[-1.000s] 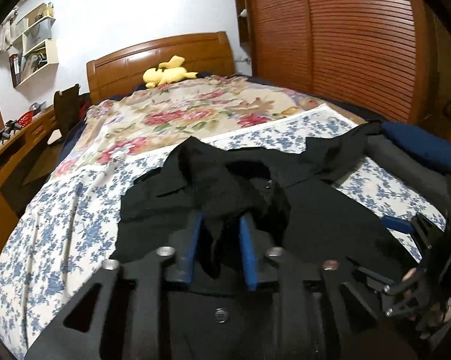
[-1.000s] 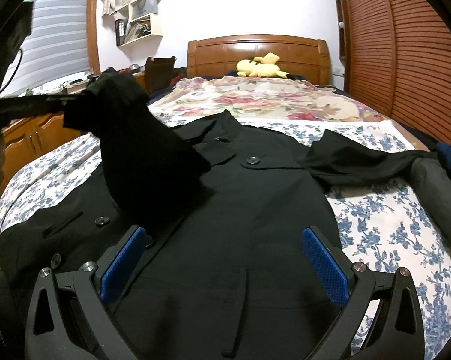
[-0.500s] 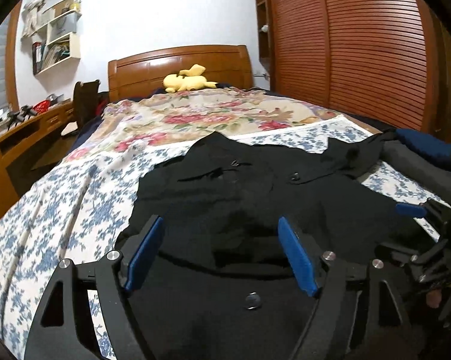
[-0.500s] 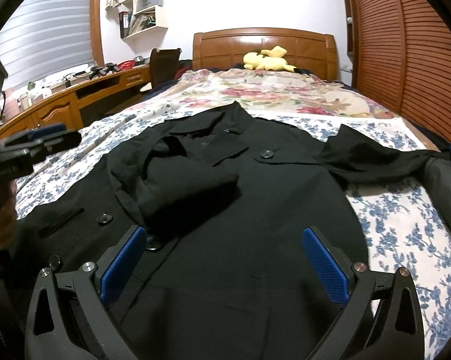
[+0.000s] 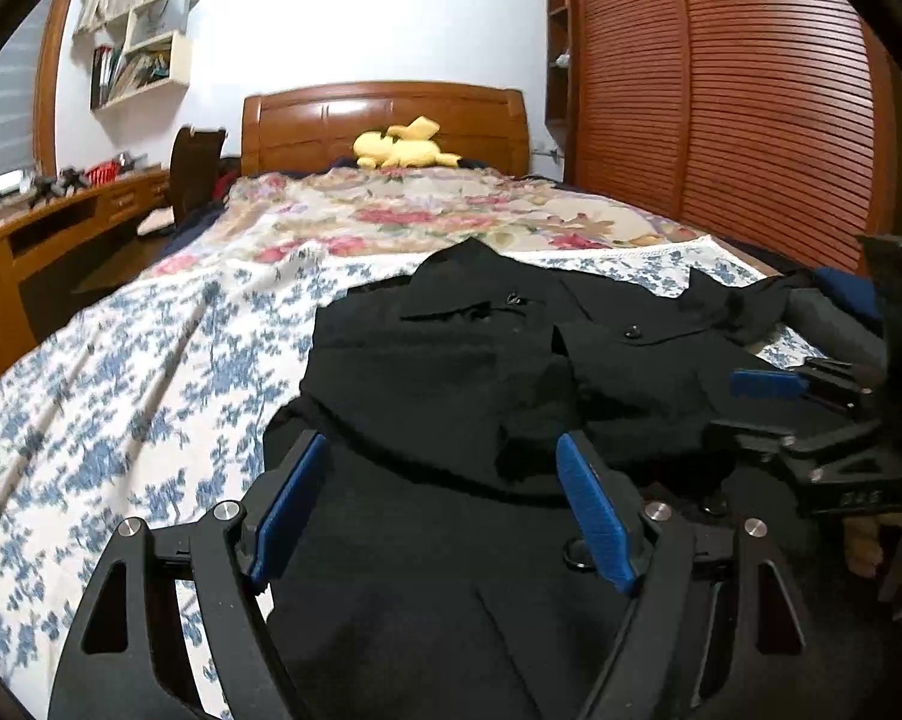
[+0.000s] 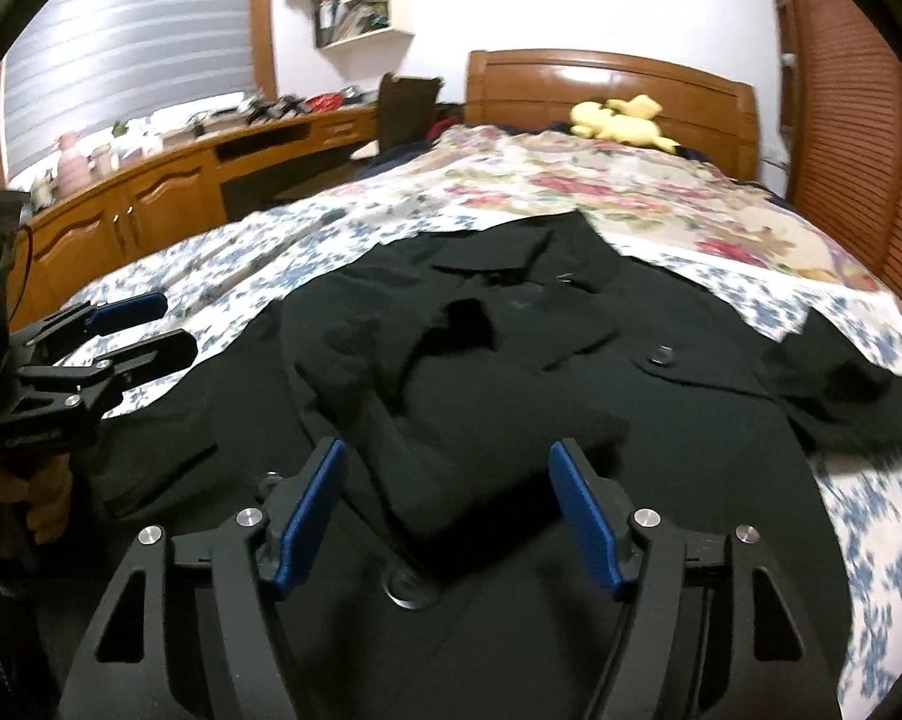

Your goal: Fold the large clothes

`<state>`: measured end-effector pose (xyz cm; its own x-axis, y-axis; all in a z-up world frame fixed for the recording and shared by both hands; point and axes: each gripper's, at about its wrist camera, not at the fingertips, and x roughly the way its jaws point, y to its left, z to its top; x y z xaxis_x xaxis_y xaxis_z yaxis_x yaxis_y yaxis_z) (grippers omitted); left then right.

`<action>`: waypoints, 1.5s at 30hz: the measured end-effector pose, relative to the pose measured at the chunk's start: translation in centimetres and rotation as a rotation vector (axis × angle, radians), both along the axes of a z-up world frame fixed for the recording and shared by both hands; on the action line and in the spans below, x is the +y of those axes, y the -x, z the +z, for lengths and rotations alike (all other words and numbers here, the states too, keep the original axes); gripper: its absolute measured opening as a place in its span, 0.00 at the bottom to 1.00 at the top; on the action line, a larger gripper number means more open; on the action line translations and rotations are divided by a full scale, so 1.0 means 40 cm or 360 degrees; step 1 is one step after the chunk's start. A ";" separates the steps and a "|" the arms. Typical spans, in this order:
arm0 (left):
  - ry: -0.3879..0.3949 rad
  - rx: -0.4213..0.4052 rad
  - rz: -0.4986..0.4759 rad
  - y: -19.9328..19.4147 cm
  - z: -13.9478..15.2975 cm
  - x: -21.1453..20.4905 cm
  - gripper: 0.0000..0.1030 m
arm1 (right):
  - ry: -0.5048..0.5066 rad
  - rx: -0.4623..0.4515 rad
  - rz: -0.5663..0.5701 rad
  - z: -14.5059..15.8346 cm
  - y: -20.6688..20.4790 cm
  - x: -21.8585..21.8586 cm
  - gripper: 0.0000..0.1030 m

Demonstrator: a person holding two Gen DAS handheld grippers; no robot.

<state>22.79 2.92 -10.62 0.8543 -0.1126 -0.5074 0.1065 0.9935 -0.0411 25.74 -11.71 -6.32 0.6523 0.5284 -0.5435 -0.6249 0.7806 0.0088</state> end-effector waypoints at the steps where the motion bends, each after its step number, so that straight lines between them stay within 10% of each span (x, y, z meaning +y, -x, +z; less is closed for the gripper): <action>1: 0.0009 0.0008 0.0005 -0.001 -0.004 0.002 0.77 | 0.0027 0.0009 0.0009 -0.008 -0.007 0.010 0.62; 14: 0.0017 0.0041 -0.0035 0.013 -0.025 -0.007 0.77 | 0.0033 0.0072 -0.0165 -0.043 -0.058 -0.068 0.11; 23: 0.0006 0.0046 -0.0032 0.012 -0.028 -0.009 0.77 | -0.0067 0.0047 -0.0340 -0.035 -0.015 -0.165 0.17; 28: 0.0019 0.0026 -0.0046 0.018 -0.015 -0.007 0.77 | -0.0045 -0.0019 -0.0359 -0.010 0.023 -0.144 0.50; 45: 0.0135 -0.0054 -0.0025 0.109 0.058 0.125 0.77 | 0.0152 0.0135 0.0053 0.009 -0.047 0.068 0.50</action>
<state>18.43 7.90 -8.30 0.8687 -0.1677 -0.4662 0.1250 0.9847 -0.1212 27.62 -9.00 -5.95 0.5847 0.4924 -0.6447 -0.6508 0.7592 -0.0104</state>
